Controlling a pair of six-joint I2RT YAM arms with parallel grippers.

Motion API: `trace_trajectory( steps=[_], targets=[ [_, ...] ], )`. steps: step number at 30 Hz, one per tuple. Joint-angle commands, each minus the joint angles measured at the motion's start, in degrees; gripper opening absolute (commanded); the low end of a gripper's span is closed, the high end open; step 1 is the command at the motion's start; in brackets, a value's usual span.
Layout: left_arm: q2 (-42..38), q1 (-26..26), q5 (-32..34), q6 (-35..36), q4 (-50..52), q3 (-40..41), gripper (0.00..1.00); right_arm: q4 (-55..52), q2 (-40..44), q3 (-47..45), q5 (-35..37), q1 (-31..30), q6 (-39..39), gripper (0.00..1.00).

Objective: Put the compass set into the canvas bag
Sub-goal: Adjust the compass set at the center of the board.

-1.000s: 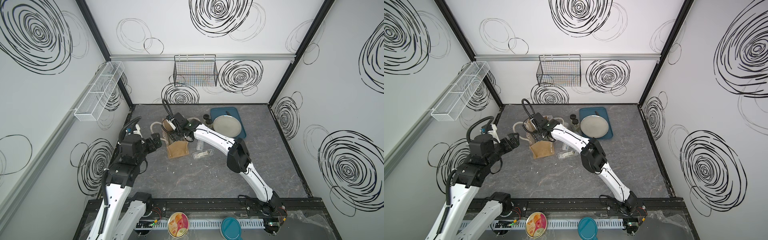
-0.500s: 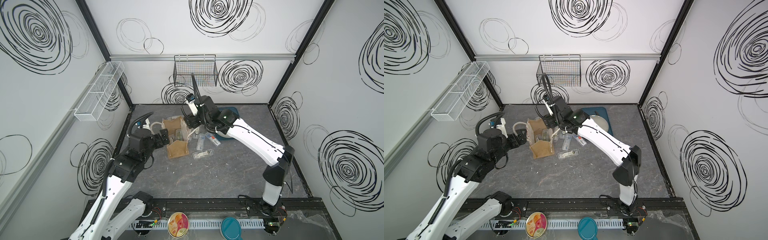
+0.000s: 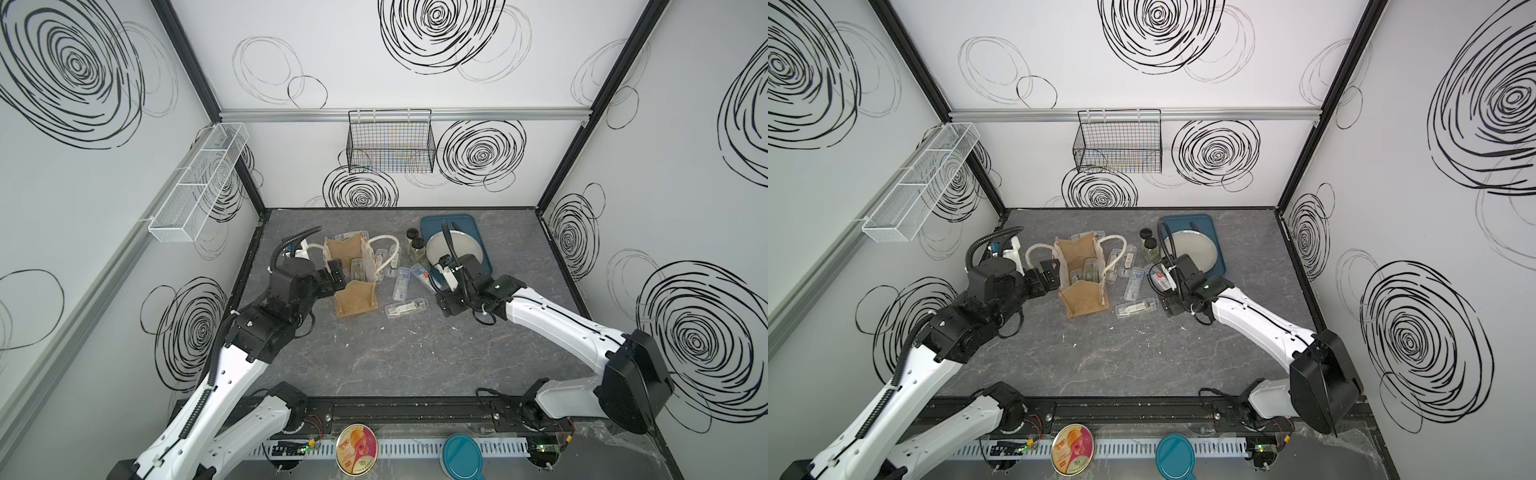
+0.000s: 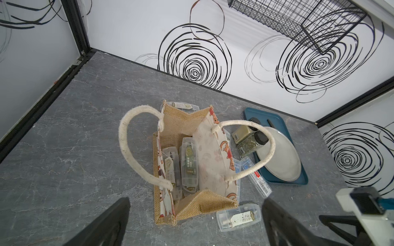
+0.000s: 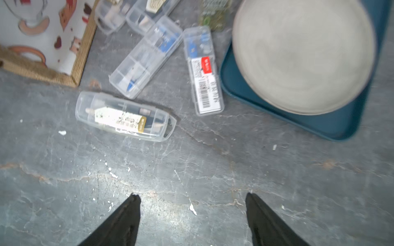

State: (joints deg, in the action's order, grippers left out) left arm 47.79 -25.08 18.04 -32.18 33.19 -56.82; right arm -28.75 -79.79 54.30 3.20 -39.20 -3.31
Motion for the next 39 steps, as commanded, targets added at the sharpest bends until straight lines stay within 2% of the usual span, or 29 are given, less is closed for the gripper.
trace_trajectory(
  steps=[1,5,10,12,14,19,26,36,39],
  targets=[
    [-0.65,-0.07,1.69,-0.42,-1.36,0.12,0.99,5.78,-5.04,1.28,-8.09,-0.04,5.01,0.83],
    [-1.15,0.42,1.99,-0.16,-0.81,0.51,0.99,-0.11,-15.87,9.62,-7.83,-1.58,8.01,0.85],
    [-1.9,1.72,1.58,0.1,-0.54,1.42,0.99,-2.17,-25.92,16.66,-7.09,-3.68,11.53,0.88],
    [-2.18,2.34,1.21,0.1,-0.41,1.66,0.99,-1.88,-27.91,18.47,-8.22,-4.08,12.2,0.91],
    [-2.37,3.03,0.9,0.44,-0.24,1.8,0.99,-1.4,-29.61,19.52,-9.73,-4.21,13.21,0.99],
    [-2.35,4.85,-0.44,1.2,0.12,1.71,0.99,-2.22,-33.21,21.83,-9.75,-4.52,15.42,1.0],
    [-1.98,5.57,-1.43,1.33,-0.14,1.62,0.99,-4.81,-35.71,22.38,-11.8,-5.57,15.96,0.93],
    [-2.68,5.58,-1.9,0.83,-0.93,2.85,0.99,-4.81,-28.35,14.6,-10.63,-8.25,11.06,0.82],
    [-2.8,5.58,-1.95,0.63,-1.11,2.94,0.99,-4.02,-29.31,14.36,-8.58,-8.08,10.79,0.74]
  ],
)
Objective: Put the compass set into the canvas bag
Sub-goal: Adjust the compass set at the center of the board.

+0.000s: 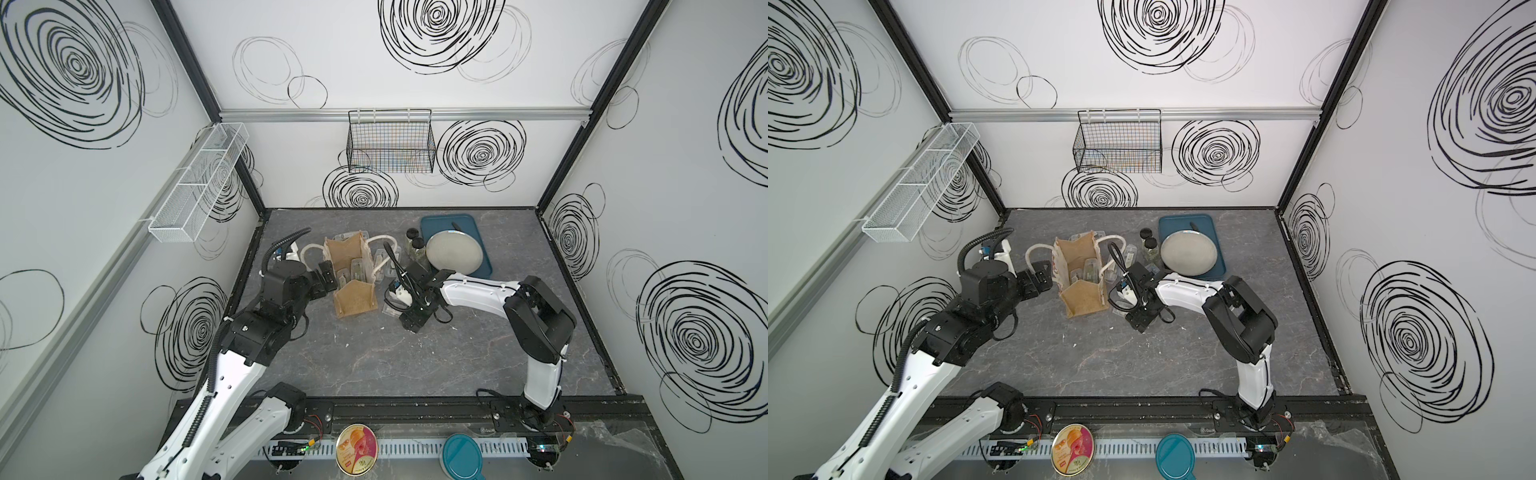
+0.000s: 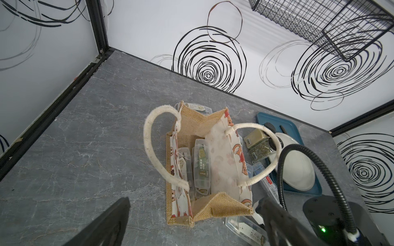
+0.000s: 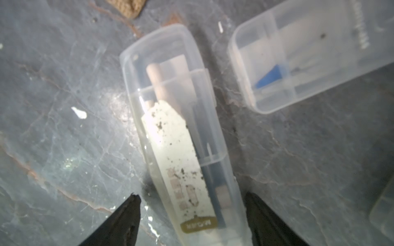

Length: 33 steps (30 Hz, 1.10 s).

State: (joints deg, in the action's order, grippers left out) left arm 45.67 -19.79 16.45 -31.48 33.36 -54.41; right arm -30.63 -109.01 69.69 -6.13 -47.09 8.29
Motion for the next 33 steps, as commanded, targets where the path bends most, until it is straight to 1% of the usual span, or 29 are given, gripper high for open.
trace_trajectory(
  steps=[1,2,7,9,12,16,22,25,27,30,32,33],
  targets=[
    [-0.75,0.31,-0.36,-0.13,-1.28,0.54,0.99,-2.31,-1.0,-0.43,1.81,-0.19,-0.89,0.73],
    [-0.88,0.28,-0.32,-0.16,-1.28,0.54,0.99,-2.58,-1.99,0.26,2.25,-0.22,-0.85,0.7],
    [-1.35,0.28,-0.01,-0.16,-1.11,0.45,0.99,-2.91,-4.77,2.79,2.87,-0.58,-0.56,0.64],
    [-1.54,0.34,0.08,-0.16,-0.95,0.53,0.99,-2.32,-4.93,2.61,2.97,-0.88,-0.48,0.59],
    [-1.72,0.42,0.25,-0.07,-0.76,0.52,0.99,-2.12,-4.42,1.39,3.03,-1.37,-0.57,0.54],
    [-1.81,0.46,0.3,0.02,-0.96,0.62,0.99,-2.41,-2.0,-1.98,3.75,-1.56,-2.14,0.48],
    [-1.46,0.42,-0.36,0.02,-1.45,0.71,0.99,-2.18,4.64,-7.96,3.96,0.09,-7.18,0.46],
    [-1.46,0.43,-0.45,0.02,-1.71,1.05,0.99,-0.66,7.31,-11.05,2.86,2.41,-9.61,0.46],
    [-1.38,0.42,-0.62,0.02,-1.98,1.15,0.99,-0.04,7.76,-12.03,2.46,3.51,-10.31,0.48],
    [-0.97,0.38,-0.97,0.1,-2.25,1.0,0.99,-0.98,6.21,-11.15,3.25,3.7,-9.56,0.57],
    [-0.99,0.45,-0.98,0.03,-2.31,1.05,0.99,-1.77,4.52,-9.78,3.98,3.59,-9.22,0.66],
    [-1.02,0.45,-0.98,0.02,-2.51,1.15,0.99,-1.86,3.64,-9.21,4.24,3.58,-9.0,0.69]
  ],
)
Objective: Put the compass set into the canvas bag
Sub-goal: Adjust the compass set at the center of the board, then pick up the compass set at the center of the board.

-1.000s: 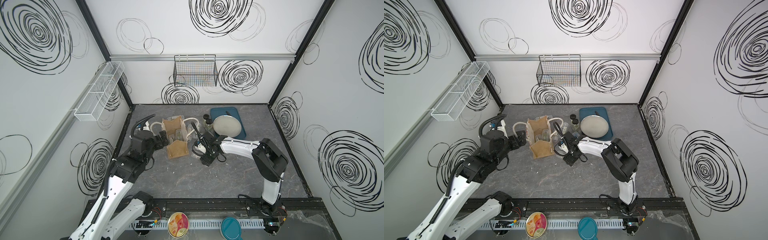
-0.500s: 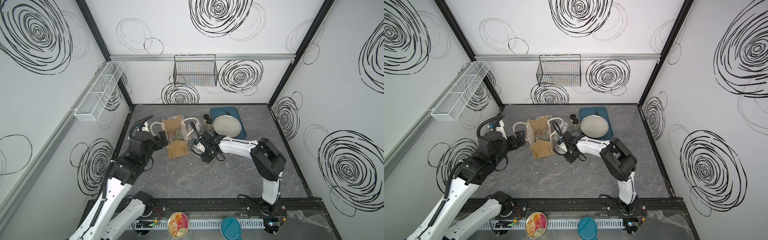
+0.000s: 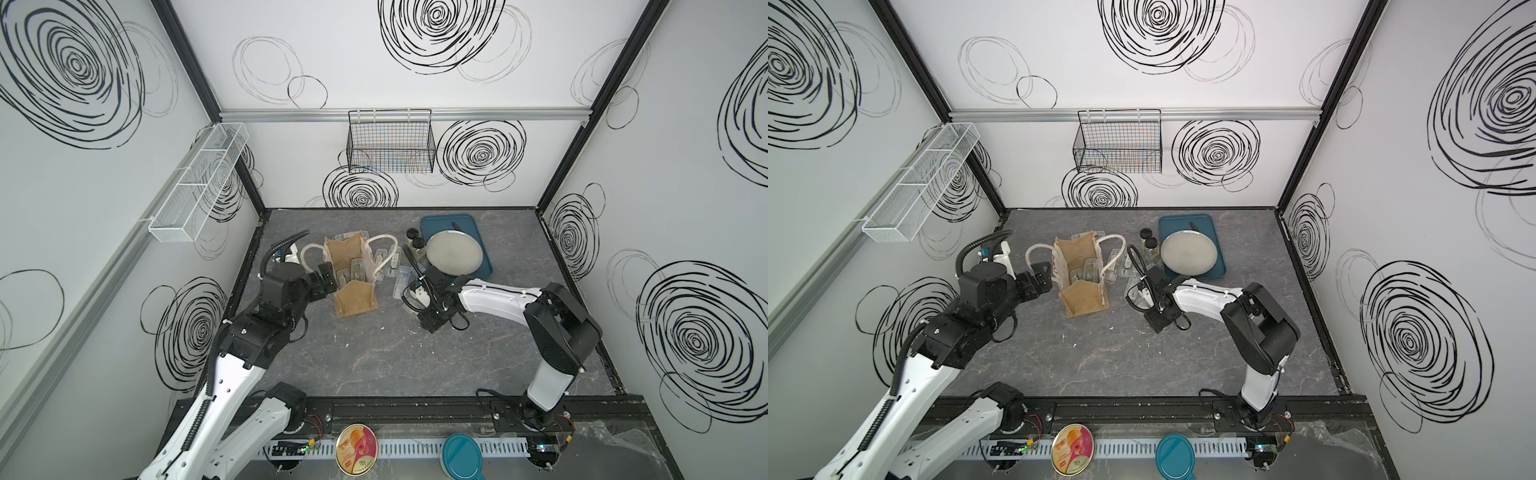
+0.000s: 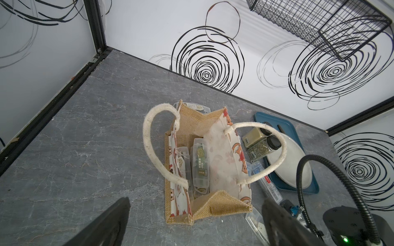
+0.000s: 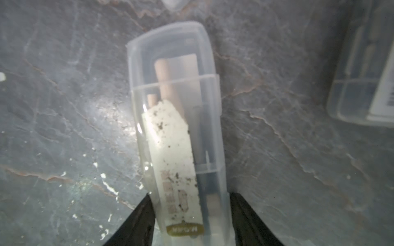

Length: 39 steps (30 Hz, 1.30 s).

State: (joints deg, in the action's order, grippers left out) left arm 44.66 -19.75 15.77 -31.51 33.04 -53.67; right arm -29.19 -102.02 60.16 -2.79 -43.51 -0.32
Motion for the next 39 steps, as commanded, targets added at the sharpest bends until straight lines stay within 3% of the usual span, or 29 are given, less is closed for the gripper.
trace_trajectory(
  steps=[1,4,8,15,20,26,32,39],
  targets=[
    [-0.06,0.36,-0.3,-0.09,-2.31,0.56,0.99,-3.42,-4.07,0.79,1.07,0.03,-0.3,0.7],
    [-0.02,0.35,-0.39,-0.38,-2.29,0.28,0.99,-3.02,-5.18,1.53,1.73,0.26,-0.85,0.69],
    [-0.15,0.27,-0.05,-0.4,-1.37,-0.45,0.99,-2.81,-4.25,1.48,1.04,0.26,-2.15,0.57],
    [-0.65,0.24,1.46,0.75,0.54,-2.03,0.99,-3.01,4.54,0.62,1.83,1.87,-6.87,0.42],
    [-0.21,0.57,3.84,3.57,2.95,-5.18,0.99,-6.41,14.11,5.59,2.19,5.0,-9.39,0.41],
    [0.15,2.58,4.27,6.07,3.79,-6.98,0.99,-5.21,18.24,16.7,0.59,2.99,-8.03,0.42],
    [0.74,1.94,7.13,6.99,5.51,-9.16,0.99,0.72,11.47,28.79,0.1,-2.29,-8.13,0.42],
    [-0.29,-1.88,9.69,6.99,4.03,-8.59,0.99,-1.21,-6.71,49.01,-1.33,-6.43,-4.93,0.43]
  ],
)
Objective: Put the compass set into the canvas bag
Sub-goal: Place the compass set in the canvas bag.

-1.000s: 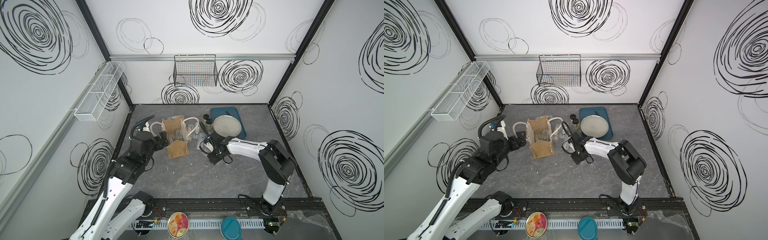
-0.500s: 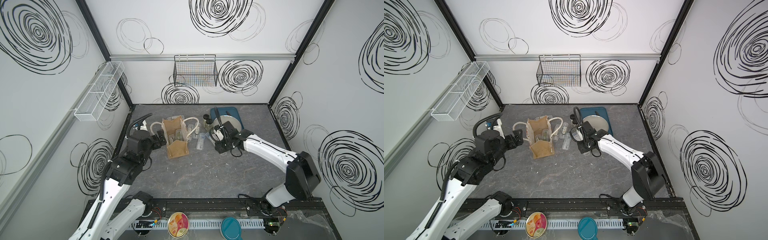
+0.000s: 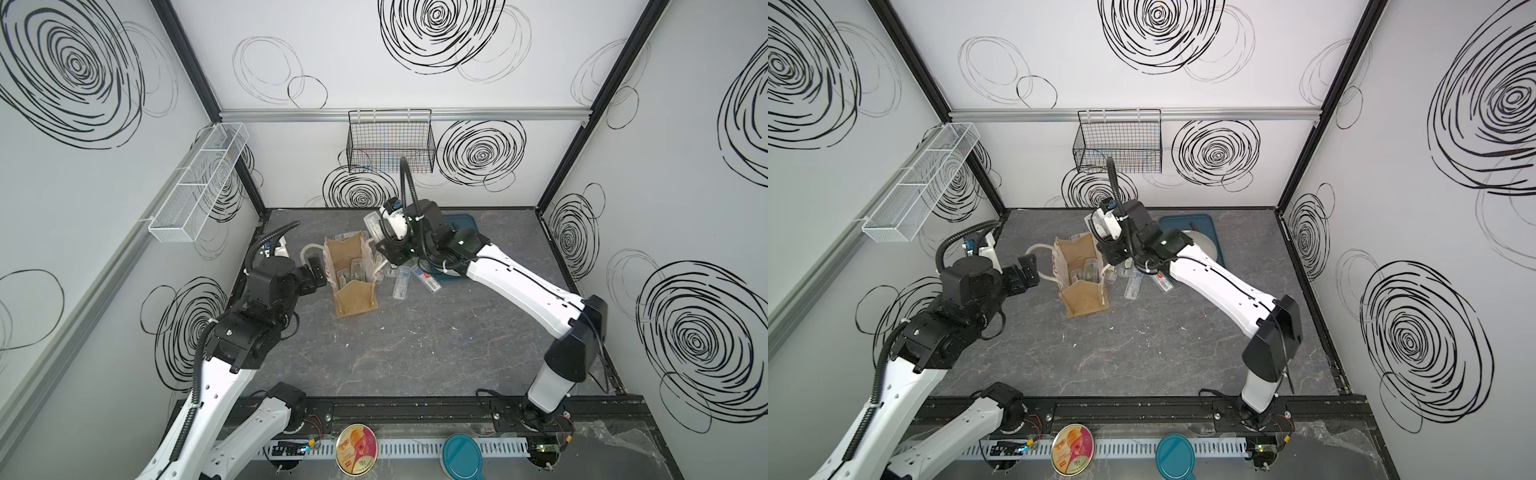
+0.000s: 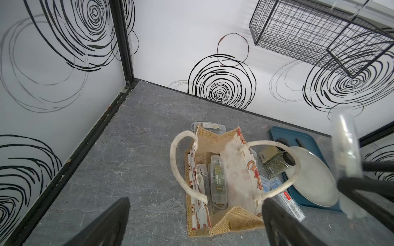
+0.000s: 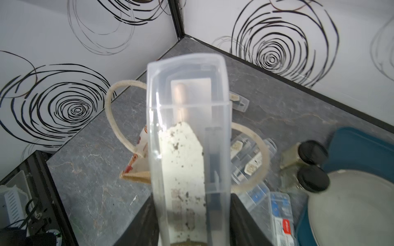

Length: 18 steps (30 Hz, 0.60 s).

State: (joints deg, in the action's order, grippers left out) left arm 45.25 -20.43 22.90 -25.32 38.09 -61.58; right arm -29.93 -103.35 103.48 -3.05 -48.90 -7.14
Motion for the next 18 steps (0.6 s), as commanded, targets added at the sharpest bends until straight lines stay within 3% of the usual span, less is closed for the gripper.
trace_trajectory(
  steps=[1,8,12,18],
  targets=[
    [-1.16,-1.6,2.84,0.71,-1.38,-0.34,0.99,-0.98,-7.64,8.23,-1.25,-1.3,2.16,0.43],
    [-1.08,-3.02,2.93,-0.07,-2.41,0.78,0.99,0.75,-20.47,18.06,-2.01,-1.99,6.11,0.45],
    [-1.01,-3.32,2.68,-0.51,-1.92,0.98,0.99,-3.94,-27.12,23.65,-2.15,-1.95,6.02,0.45],
    [-0.69,-3.72,3.12,-1.63,-1.18,2.39,0.99,-4.17,-30.53,21.48,0.76,-3.46,6.67,0.46]
  ],
)
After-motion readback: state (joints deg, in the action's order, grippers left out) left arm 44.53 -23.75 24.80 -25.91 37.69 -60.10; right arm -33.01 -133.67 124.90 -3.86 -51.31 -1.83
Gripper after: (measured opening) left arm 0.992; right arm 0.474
